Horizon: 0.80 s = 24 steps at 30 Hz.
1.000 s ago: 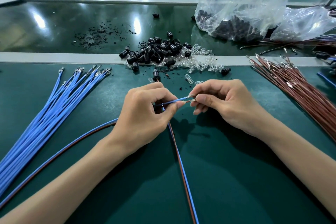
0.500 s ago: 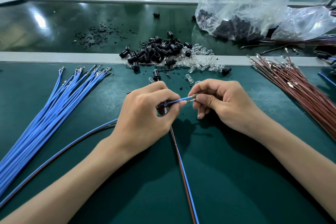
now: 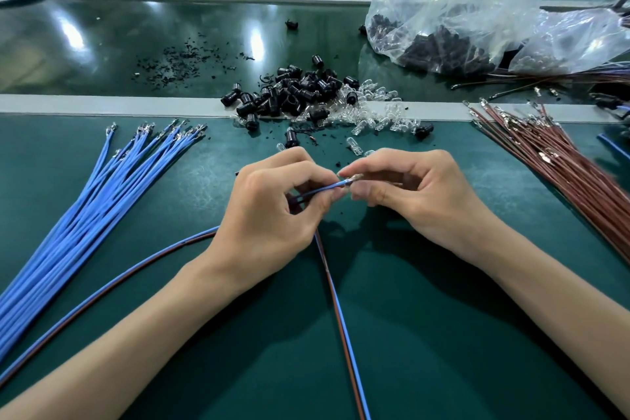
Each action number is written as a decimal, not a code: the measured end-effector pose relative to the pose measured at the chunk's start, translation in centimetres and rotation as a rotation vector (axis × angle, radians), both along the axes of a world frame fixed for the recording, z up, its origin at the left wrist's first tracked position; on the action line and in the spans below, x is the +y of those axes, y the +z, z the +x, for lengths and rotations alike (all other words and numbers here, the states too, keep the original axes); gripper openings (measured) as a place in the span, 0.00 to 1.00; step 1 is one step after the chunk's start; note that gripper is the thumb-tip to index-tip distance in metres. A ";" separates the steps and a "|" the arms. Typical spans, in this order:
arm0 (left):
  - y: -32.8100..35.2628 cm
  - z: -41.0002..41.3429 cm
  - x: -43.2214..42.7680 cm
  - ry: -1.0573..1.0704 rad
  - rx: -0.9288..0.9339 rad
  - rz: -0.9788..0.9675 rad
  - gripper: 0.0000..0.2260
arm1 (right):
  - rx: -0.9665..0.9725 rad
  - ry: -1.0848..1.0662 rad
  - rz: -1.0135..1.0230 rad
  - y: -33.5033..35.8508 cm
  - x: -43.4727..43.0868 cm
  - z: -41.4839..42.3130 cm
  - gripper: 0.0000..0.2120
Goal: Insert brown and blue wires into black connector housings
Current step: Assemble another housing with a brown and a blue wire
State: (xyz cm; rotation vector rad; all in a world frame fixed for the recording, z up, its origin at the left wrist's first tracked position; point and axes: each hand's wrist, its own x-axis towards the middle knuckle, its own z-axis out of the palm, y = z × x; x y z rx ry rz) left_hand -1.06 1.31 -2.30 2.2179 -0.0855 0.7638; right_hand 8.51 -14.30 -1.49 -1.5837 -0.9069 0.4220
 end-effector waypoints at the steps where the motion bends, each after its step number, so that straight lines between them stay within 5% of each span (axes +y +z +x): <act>1: 0.0 0.0 0.0 -0.002 -0.001 -0.007 0.04 | 0.019 0.005 0.014 0.0 0.0 0.0 0.07; 24: -0.2 -0.1 -0.2 0.024 -0.044 0.077 0.03 | 0.086 -0.064 0.090 0.2 -0.4 -0.1 0.07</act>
